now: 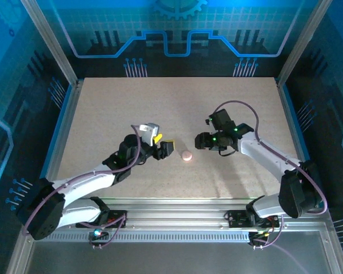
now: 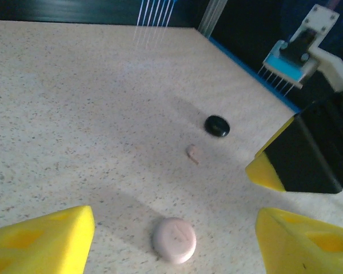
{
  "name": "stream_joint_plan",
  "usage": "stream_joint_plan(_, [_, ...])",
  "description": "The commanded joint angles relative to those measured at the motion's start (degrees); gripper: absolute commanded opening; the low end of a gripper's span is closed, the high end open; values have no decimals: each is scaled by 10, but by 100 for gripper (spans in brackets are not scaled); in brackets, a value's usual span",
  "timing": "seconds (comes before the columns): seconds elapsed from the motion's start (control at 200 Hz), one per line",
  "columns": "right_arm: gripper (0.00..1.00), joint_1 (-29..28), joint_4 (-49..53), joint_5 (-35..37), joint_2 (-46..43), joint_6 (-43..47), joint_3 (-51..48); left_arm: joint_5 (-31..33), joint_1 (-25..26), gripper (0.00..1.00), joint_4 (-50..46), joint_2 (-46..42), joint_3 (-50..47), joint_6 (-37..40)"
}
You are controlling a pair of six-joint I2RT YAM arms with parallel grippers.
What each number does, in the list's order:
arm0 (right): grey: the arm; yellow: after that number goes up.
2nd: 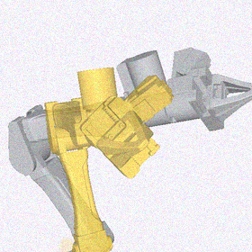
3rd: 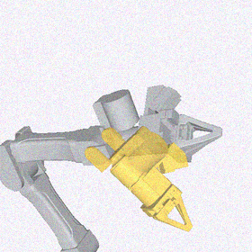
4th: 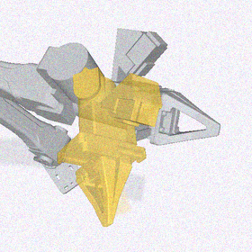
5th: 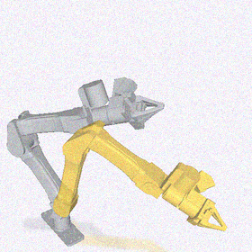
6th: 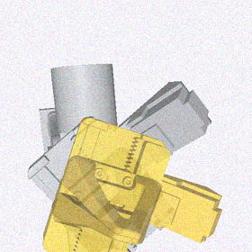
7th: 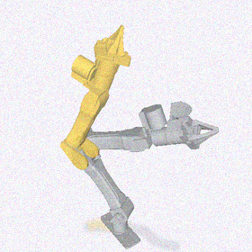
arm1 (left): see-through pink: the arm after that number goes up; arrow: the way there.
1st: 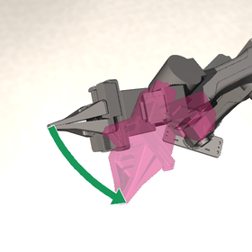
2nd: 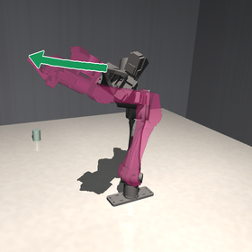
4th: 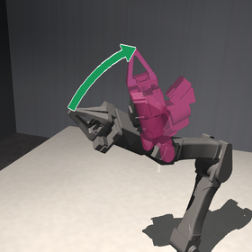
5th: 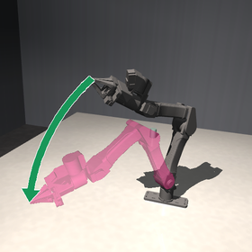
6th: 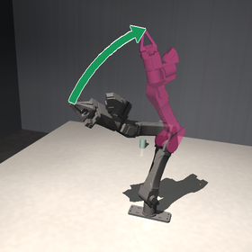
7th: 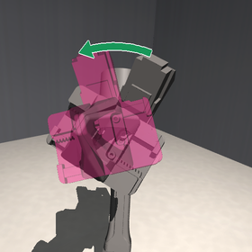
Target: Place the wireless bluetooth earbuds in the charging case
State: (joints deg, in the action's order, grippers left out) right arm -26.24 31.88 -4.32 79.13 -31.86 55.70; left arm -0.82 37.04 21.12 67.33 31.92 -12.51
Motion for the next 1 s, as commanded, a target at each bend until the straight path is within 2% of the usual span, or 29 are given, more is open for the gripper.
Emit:
stream_joint_plan(0.0, [63,28,-53,-43,-28,-14,-38,-17,4,76,-192,17,60,128])
stream_joint_plan(0.195, [63,63,-140,-100,-82,-30,-116,-79,5,76,-377,115,200,290])
stream_joint_plan(0.275, [63,67,-154,-104,-104,-30,-139,-85,11,75,-450,160,263,337])
stream_joint_plan(0.505, [63,121,-159,-147,-139,-21,-184,-105,39,76,-566,267,378,483])
stream_joint_plan(0.8, [63,145,-174,-187,-151,-21,-204,-50,65,84,-696,438,554,559])
stream_joint_plan(0.92, [63,149,-167,-187,-157,-14,-207,-50,64,85,-716,466,574,580])
stream_joint_plan(0.996, [63,151,-162,-181,-164,-11,-211,-54,64,87,-693,464,554,591])
